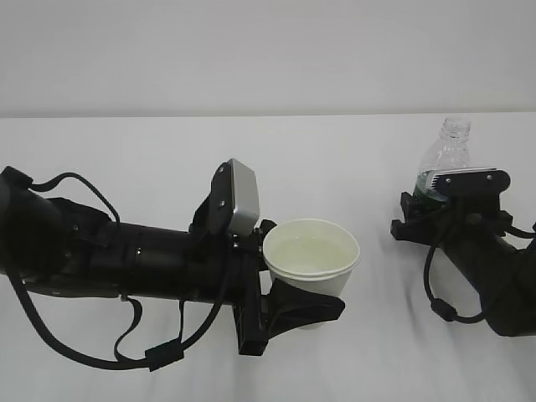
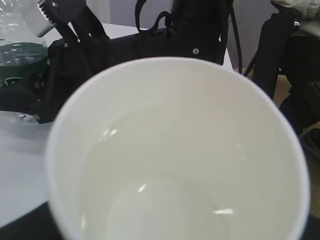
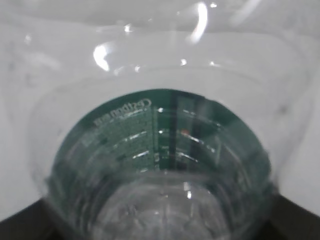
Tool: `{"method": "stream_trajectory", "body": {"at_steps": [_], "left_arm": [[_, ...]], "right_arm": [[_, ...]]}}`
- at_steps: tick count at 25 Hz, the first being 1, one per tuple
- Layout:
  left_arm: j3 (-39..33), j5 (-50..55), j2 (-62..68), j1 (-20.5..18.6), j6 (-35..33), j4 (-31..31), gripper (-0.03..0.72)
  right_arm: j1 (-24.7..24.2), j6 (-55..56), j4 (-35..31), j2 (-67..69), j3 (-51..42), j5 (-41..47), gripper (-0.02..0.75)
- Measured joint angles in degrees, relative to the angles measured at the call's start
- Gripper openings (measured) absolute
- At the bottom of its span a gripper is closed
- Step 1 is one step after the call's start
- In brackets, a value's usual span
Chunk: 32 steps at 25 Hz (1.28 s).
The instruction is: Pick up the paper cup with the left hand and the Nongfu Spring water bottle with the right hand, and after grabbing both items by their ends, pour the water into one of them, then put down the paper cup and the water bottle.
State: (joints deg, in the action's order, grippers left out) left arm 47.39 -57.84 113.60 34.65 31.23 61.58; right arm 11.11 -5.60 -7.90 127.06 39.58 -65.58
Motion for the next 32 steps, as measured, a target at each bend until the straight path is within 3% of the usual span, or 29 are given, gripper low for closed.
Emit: {"method": "stream_trajectory", "body": {"at_steps": [15,22,32], "left_arm": [[0.0,0.0,0.0,0.0,0.0,0.0,0.473],[0.0,0.0,0.0,0.0,0.0,0.0,0.473],[0.0,0.1,0.0,0.0,0.0,0.0,0.473]], "right_arm": [[0.0,0.9,1.3,1.0,0.6,-1.2,0.496],[0.0,1.1,2.0,1.0,0.6,-0.8,0.596],[0.0,-0.9,1.1,-3.0,-0.2,-0.3,0.613]]}}
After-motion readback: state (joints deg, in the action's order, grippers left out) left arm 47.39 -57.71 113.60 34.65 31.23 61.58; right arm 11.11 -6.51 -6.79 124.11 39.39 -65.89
